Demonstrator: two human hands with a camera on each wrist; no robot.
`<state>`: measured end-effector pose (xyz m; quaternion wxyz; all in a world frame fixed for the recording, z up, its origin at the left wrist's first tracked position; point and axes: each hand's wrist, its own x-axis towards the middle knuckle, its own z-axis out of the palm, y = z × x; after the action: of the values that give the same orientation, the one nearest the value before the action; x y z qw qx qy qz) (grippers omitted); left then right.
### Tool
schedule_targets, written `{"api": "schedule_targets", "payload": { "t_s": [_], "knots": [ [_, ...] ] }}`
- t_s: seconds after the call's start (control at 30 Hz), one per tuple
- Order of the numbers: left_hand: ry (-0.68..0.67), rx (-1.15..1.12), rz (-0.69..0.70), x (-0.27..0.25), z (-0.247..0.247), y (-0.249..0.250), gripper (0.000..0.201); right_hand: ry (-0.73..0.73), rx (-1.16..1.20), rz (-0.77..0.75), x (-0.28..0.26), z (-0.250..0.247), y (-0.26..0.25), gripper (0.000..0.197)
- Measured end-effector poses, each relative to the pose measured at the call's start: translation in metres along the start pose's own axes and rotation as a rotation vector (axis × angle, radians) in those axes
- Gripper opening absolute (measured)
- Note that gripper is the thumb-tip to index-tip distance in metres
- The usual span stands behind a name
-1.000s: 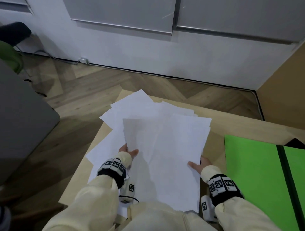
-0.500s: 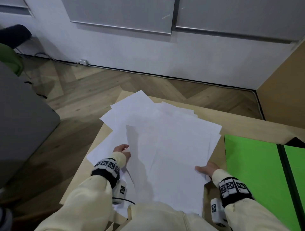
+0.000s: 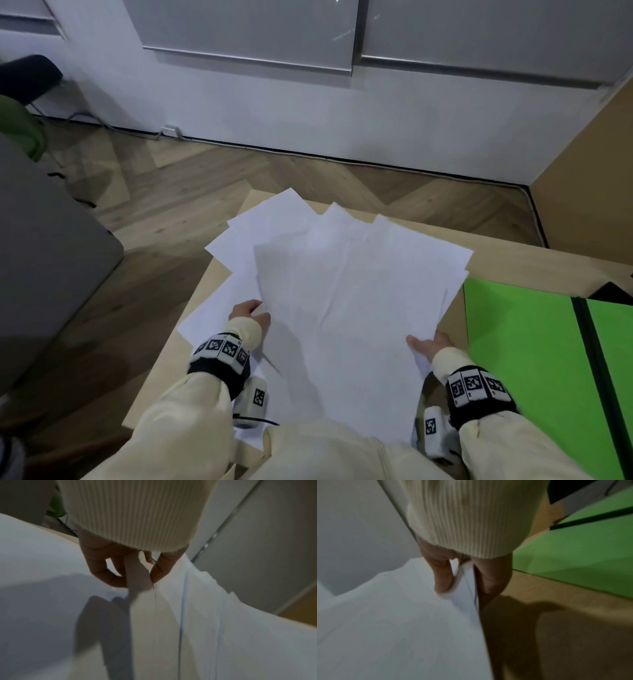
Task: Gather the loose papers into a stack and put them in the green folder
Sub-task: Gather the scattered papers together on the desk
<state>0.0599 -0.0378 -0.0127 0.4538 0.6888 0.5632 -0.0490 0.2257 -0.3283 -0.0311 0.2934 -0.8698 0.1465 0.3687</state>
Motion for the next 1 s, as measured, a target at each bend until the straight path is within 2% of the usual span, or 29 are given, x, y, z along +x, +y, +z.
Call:
{"api": "schedule_targets", "payload": {
  "t_s": [0.07, 0.17, 0.27, 0.3, 0.4, 0.43, 0.53, 0.57, 0.67, 0.7, 0.73, 0.8, 0.87, 0.93, 1.0],
  "knots": [
    [-0.088, 0.181, -0.067, -0.006, 0.005, -0.001, 0.048, -0.031, -0.181, 0.037, -0.007, 0.004, 0.0, 0.08],
    [-0.257, 0.544, -0.115, -0.015, 0.01, -0.001, 0.044, -0.059, -0.313, 0.02, -0.014, 0.004, 0.0, 0.09],
    [-0.426, 0.867, -0.189, 0.003, 0.027, -0.014, 0.037, -0.076, -0.341, -0.005, -0.016, 0.002, 0.001, 0.089],
    [-0.44, 0.916, -0.163, 0.001, 0.027, -0.014, 0.036, -0.084, -0.336, -0.027, -0.015, 0.001, 0.001, 0.088],
    [-0.427, 0.813, -0.042, -0.024, 0.018, 0.004, 0.054, -0.117, -0.309, -0.04, -0.014, 0.004, 0.001, 0.094],
    [-0.418, 0.751, -0.028, -0.025, 0.021, 0.007, 0.053, -0.129, -0.298, -0.061, -0.012, 0.006, 0.003, 0.092],
    [-0.453, 0.391, -0.019, -0.026, 0.027, 0.021, 0.031, -0.139, -0.135, -0.131, -0.005, 0.013, 0.008, 0.076],
    [-0.459, 0.265, -0.036, -0.024, 0.029, 0.023, 0.03, -0.112, -0.048, -0.136, -0.004, 0.013, 0.01, 0.073],
    [-0.515, -0.139, -0.079, -0.022, 0.023, 0.02, 0.058, -0.036, 0.191, -0.168, 0.0, 0.011, 0.014, 0.061],
    [-0.529, -0.184, -0.059, -0.023, 0.019, 0.02, 0.053, -0.028, 0.243, -0.161, 0.0, 0.008, 0.013, 0.061],
    [-0.5, -0.169, -0.036, -0.023, 0.016, 0.018, 0.041, -0.045, 0.242, -0.155, -0.001, 0.006, 0.012, 0.062],
    [-0.314, 0.018, 0.016, -0.019, 0.016, 0.009, 0.033, -0.112, 0.062, -0.16, -0.009, 0.001, 0.008, 0.062],
    [-0.207, 0.076, 0.016, -0.012, 0.017, 0.002, 0.037, -0.21, -0.151, -0.114, -0.016, -0.001, 0.007, 0.059],
    [-0.154, 0.068, 0.003, -0.008, 0.016, -0.007, 0.038, -0.257, -0.352, -0.176, -0.013, -0.003, 0.01, 0.059],
    [-0.128, 0.014, -0.036, -0.005, 0.014, -0.017, 0.037, -0.201, -0.351, -0.283, -0.005, -0.003, 0.011, 0.039]
  ]
}}
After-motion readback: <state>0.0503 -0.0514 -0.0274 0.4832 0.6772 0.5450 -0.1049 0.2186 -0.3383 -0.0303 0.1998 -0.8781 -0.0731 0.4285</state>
